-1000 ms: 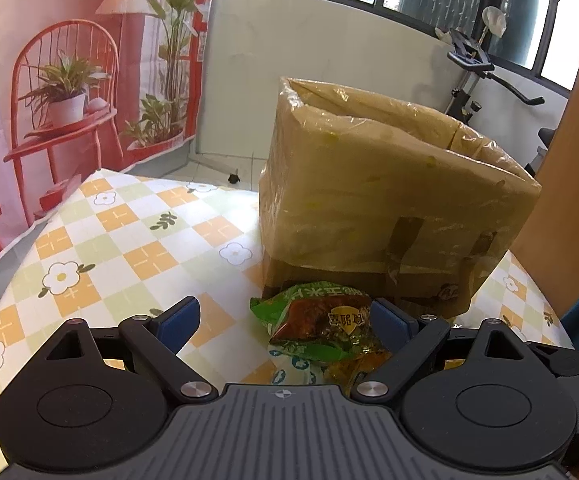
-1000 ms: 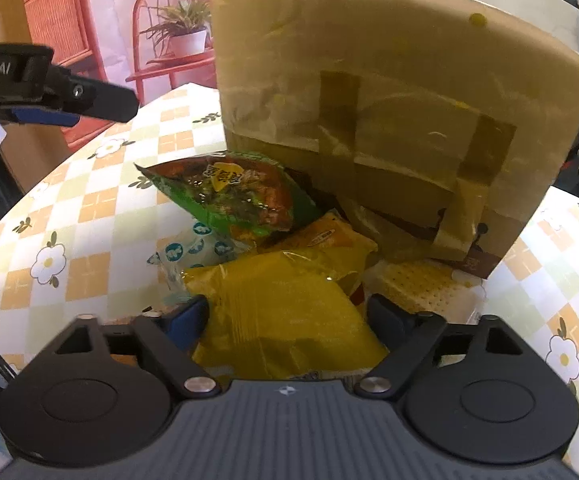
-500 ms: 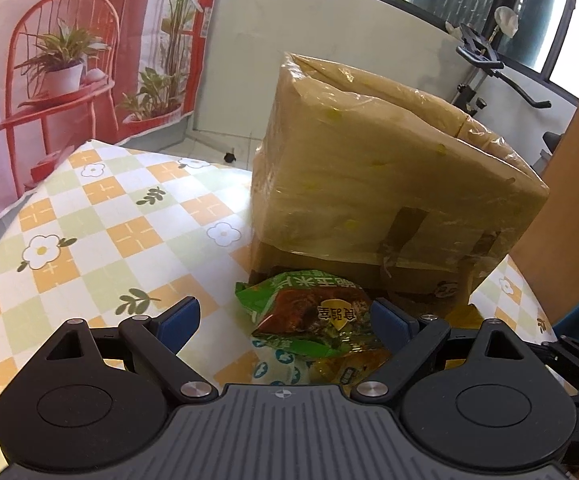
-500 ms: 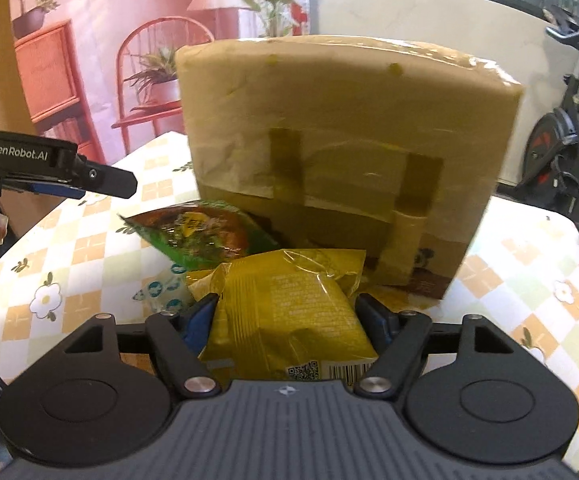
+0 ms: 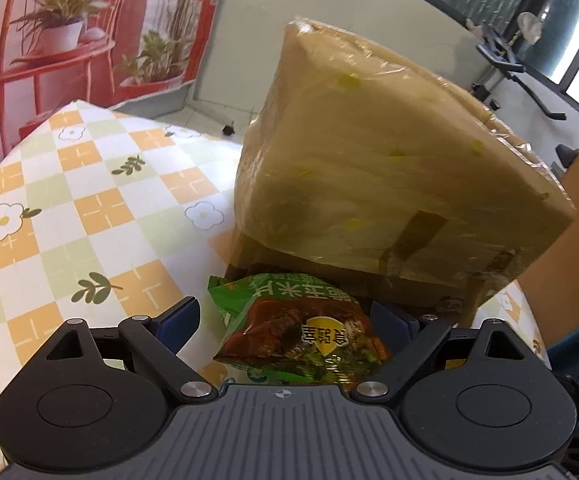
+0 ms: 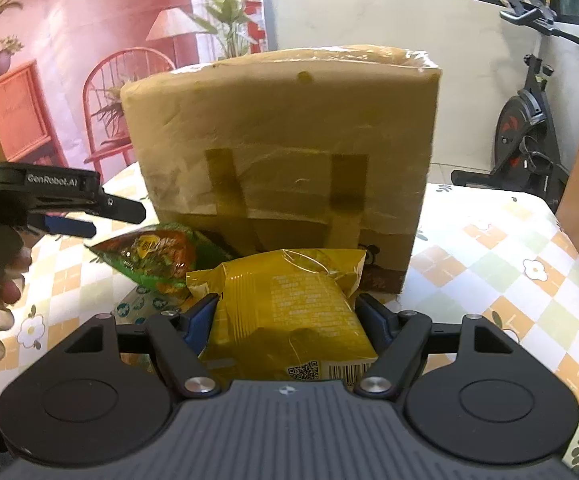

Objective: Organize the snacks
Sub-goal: 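Grasp the green-and-orange bag with the left tool while the right tool grasps the yellow bag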

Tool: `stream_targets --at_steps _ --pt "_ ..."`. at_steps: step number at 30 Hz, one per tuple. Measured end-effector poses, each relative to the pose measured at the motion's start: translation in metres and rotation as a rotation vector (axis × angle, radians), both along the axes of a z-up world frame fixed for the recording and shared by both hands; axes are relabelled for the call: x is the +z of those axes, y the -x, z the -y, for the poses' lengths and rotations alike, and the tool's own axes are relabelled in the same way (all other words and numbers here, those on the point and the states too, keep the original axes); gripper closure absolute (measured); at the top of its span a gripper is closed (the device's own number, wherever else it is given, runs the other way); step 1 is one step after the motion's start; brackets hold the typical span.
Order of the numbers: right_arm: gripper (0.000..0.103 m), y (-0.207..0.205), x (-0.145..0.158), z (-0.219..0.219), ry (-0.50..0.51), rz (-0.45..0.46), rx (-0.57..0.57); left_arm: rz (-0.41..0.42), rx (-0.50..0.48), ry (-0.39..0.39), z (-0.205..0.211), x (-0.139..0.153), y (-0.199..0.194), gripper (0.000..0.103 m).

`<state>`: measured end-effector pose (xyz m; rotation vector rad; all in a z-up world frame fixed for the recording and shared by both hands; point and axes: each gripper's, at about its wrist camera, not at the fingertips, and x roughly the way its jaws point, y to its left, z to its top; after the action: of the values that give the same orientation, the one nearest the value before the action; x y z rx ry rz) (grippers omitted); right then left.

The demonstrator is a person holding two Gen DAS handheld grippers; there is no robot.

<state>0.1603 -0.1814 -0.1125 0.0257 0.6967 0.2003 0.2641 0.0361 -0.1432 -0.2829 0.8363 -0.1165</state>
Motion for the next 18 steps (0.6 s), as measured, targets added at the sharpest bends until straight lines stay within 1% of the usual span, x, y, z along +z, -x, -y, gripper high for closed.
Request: stream_targets --at_steps 3,8,18 --pt "0.028 -0.002 -0.001 0.005 -0.008 0.002 -0.015 -0.019 0.008 -0.007 0.001 -0.004 -0.004 0.009" --pt "0.028 -0.005 -0.005 0.011 -0.021 -0.009 -0.029 -0.032 0.008 0.029 0.000 -0.009 -0.007 0.009" --pt "0.028 -0.010 -0.010 0.014 -0.035 -0.021 -0.028 -0.063 -0.006 0.011 0.008 -0.023 -0.012 0.009"
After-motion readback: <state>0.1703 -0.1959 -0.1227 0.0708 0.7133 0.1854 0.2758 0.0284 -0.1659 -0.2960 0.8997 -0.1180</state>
